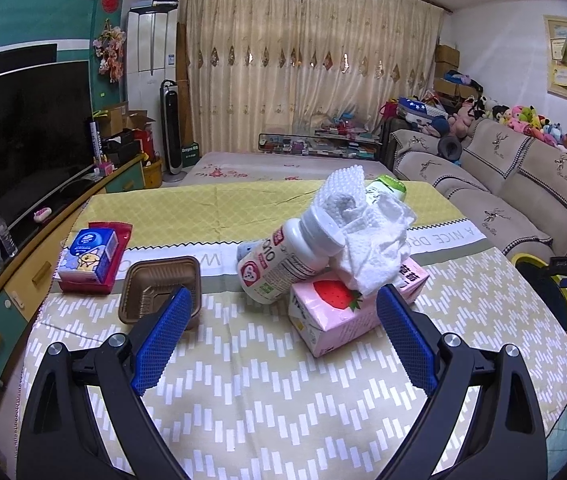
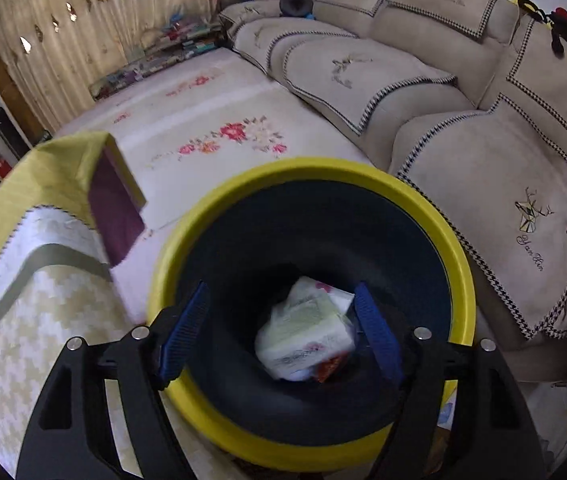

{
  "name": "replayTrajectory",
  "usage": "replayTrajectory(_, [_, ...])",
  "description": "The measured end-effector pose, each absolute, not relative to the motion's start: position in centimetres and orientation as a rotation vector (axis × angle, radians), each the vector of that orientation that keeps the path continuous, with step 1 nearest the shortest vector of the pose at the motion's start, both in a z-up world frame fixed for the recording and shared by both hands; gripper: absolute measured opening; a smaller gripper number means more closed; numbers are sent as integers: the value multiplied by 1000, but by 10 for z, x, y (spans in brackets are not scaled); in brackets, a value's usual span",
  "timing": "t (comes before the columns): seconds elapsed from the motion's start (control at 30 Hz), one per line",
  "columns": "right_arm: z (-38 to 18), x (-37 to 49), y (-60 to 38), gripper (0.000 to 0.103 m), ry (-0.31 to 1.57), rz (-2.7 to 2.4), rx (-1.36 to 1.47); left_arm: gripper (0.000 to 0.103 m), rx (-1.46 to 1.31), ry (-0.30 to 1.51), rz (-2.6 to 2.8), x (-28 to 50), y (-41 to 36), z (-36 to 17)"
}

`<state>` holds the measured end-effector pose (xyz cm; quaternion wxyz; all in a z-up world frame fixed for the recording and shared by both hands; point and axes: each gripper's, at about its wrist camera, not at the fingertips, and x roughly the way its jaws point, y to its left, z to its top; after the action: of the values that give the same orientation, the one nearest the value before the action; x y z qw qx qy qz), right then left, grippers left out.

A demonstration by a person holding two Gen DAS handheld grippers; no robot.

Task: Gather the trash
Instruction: 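Carry the cream box over the bin and open the right gripper, then grasp the brown plastic tray by its rim with the left gripper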

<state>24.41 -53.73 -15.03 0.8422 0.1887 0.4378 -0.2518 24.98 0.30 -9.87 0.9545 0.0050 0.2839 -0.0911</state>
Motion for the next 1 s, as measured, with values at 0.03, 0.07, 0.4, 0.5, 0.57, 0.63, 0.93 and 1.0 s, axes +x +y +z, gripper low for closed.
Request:
replayTrajectory(0.03, [-144,241,-530,72,907,-505,398,92,7,579,-179,250,5,-98])
replayTrajectory(0.07, [-139,237,-525,72,891,-486,396,92,1,582,-176,251,8,-97])
replayTrajectory(0.4, [-112,210,-459,78,799,-301,375,91,31,674,-81,260,48,-87])
replayTrajectory(0.5, [-115,211,-450,78,813,-269,380,88,12,782,-81,284,57,-100])
replayTrajectory(0.57, [-115,212,-445,78,819,-262,381,88,-3,831,-76,298,61,-108])
replayTrajectory(0.63, [-117,215,-444,78,829,-256,377,88,-20,872,-63,312,66,-116])
replayTrajectory(0.93, [-126,220,-443,78,857,-233,397,88,-54,962,4,354,77,-135])
replayTrajectory(1.0, [-127,220,-444,78,860,-231,399,88,-75,986,10,361,81,-140])
